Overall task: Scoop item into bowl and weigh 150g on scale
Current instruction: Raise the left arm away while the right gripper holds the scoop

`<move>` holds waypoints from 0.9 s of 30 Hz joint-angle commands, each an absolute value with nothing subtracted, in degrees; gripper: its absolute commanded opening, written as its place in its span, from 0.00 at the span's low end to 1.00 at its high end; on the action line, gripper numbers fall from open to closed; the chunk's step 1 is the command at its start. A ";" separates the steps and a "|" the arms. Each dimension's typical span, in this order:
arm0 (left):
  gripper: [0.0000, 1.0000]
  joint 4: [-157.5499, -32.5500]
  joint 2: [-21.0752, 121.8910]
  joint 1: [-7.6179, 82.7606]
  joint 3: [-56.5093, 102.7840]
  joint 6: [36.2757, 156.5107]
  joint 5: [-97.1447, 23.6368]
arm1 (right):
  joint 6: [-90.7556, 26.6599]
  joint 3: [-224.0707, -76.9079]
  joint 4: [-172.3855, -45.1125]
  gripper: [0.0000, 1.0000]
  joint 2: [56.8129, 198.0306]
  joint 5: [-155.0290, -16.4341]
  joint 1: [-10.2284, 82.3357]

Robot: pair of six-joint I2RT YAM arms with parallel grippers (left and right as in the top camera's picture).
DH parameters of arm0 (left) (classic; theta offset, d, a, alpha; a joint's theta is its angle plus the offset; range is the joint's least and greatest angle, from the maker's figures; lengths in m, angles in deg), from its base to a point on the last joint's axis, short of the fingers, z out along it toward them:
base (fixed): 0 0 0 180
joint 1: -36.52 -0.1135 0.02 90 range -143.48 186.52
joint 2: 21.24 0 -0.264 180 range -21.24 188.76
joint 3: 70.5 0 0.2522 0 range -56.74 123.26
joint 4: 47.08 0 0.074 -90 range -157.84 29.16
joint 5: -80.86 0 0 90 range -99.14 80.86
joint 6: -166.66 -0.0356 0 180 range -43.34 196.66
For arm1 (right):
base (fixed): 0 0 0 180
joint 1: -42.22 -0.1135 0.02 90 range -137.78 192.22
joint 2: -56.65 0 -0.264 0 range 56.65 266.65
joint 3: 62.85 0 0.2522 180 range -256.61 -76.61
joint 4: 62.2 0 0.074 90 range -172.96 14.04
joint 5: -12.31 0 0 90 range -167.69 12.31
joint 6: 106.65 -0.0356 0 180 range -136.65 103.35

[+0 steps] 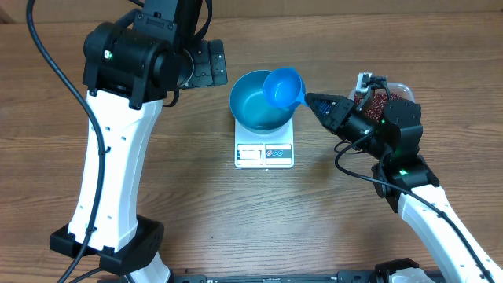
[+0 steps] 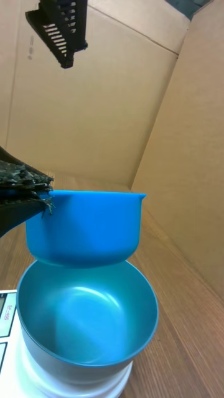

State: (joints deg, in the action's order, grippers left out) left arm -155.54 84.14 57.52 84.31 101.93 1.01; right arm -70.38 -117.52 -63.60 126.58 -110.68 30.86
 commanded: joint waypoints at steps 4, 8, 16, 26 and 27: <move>1.00 -155.32 84.12 57.43 85.17 101.06 2.20 | -65.23 -118.59 -63.41 0.04 126.86 -110.38 30.64; 1.00 -155.32 84.12 57.43 85.17 101.06 2.17 | -62.95 -118.59 -64.17 0.04 126.86 -110.33 30.64; 0.99 -155.32 84.12 57.43 85.17 101.04 2.17 | -62.80 -118.65 -64.13 0.04 126.86 -110.31 30.64; 0.99 -155.32 84.12 57.43 85.17 101.06 2.17 | -62.80 -118.76 -64.08 0.04 126.25 -110.83 30.64; 1.00 -155.30 84.12 57.43 85.17 101.06 2.17 | -62.80 -118.76 -64.08 0.04 126.08 -110.86 30.64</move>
